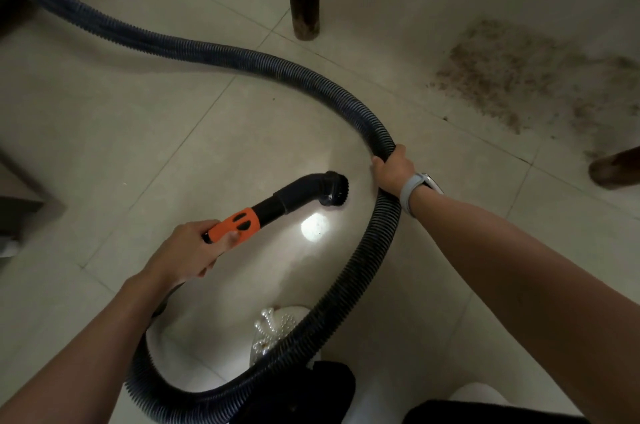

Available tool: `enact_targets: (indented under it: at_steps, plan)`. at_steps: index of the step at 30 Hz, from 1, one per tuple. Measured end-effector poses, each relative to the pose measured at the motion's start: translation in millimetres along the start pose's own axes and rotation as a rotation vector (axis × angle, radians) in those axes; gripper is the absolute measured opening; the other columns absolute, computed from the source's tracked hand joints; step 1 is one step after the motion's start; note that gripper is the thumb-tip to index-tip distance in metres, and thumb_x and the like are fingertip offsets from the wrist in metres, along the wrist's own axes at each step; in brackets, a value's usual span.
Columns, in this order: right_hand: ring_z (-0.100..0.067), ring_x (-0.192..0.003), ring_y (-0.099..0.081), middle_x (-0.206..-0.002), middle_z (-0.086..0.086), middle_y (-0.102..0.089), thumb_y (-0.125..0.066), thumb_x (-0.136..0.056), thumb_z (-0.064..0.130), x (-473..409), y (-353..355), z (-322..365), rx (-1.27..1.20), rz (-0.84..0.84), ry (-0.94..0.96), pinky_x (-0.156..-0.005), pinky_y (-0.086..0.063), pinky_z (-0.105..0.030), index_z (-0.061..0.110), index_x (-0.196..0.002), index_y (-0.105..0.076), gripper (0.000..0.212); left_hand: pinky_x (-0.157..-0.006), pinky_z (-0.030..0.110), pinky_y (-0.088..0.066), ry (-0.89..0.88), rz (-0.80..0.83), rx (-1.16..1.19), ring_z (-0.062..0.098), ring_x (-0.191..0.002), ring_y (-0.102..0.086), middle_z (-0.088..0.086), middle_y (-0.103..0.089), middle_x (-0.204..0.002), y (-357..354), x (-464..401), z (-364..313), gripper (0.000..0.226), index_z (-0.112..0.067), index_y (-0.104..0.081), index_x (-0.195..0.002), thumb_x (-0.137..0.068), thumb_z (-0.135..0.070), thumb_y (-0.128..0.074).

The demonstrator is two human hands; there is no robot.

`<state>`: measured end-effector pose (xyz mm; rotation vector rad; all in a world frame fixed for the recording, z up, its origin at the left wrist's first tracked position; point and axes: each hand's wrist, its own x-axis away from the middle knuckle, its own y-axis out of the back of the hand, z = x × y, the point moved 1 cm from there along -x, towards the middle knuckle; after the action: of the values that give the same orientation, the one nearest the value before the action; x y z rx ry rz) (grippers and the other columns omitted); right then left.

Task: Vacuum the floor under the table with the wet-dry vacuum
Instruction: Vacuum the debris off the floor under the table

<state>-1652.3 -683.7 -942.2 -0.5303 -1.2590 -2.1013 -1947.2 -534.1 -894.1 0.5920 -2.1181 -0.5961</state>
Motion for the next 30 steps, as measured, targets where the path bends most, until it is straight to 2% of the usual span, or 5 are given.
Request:
enact_targets:
  at_steps: [8,14,18,24,30]
  plan:
    - [-0.039,-0.119,-0.049,-0.134,-0.025,-0.046,-0.043,-0.099,0.027,0.2,-1.5,0.1,-0.004,0.005,0.023,-0.095,-0.041,-0.043,0.001,-0.138,-0.026,0.049,-0.050,0.028,-0.040,0.061,-0.012,0.020,0.016,-0.042,-0.046,-0.002,-0.050,-0.043,-6.2,8.6,10.0,0.039,-0.014,-0.061,-0.068,-0.066,-0.052,-0.055]
    - [-0.039,-0.120,-0.049,-0.134,-0.023,-0.046,-0.045,-0.098,0.030,3.9,-0.1,-3.6,-0.003,0.014,0.044,-0.095,-0.042,-0.043,0.003,-0.139,-0.027,0.052,-0.057,0.034,-0.046,0.015,-0.279,0.017,0.023,-0.044,-0.051,0.003,-0.056,-0.049,10.8,0.7,-10.1,0.050,-0.016,-0.061,-0.069,-0.058,-0.063,-0.050]
    - [-0.037,-0.122,-0.048,-0.137,-0.021,-0.045,-0.044,-0.099,0.033,5.1,6.2,-8.8,0.006,0.102,0.102,-0.096,-0.041,-0.039,0.003,-0.142,-0.026,0.056,-0.059,0.036,-0.048,-0.057,-0.273,-0.119,0.027,-0.055,-0.059,0.009,-0.061,-0.059,12.6,-6.6,-35.5,0.046,-0.014,-0.061,-0.074,-0.073,-0.059,-0.056]
    - [-0.031,-0.140,-0.028,-0.155,-0.017,-0.018,-0.034,-0.102,0.021,25.5,0.2,-4.9,-0.039,0.295,0.160,-0.110,-0.026,-0.033,0.006,-0.150,0.008,0.065,-0.056,0.030,-0.042,-0.115,-0.306,-0.316,0.022,-0.059,-0.060,0.004,-0.060,-0.063,8.0,-28.4,-73.7,0.046,-0.016,-0.055,-0.073,-0.085,-0.060,-0.049]
    - [-0.030,-0.142,-0.017,-0.158,-0.012,0.002,-0.040,-0.099,0.012,42.1,-24.5,9.3,-0.063,0.414,0.198,-0.116,-0.022,-0.038,0.002,-0.149,0.011,0.072,-0.051,0.026,-0.038,-0.118,-0.429,-0.476,0.019,-0.051,-0.052,0.002,-0.053,-0.058,18.2,-42.2,-94.7,0.052,-0.017,-0.048,-0.069,-0.084,-0.068,-0.043]
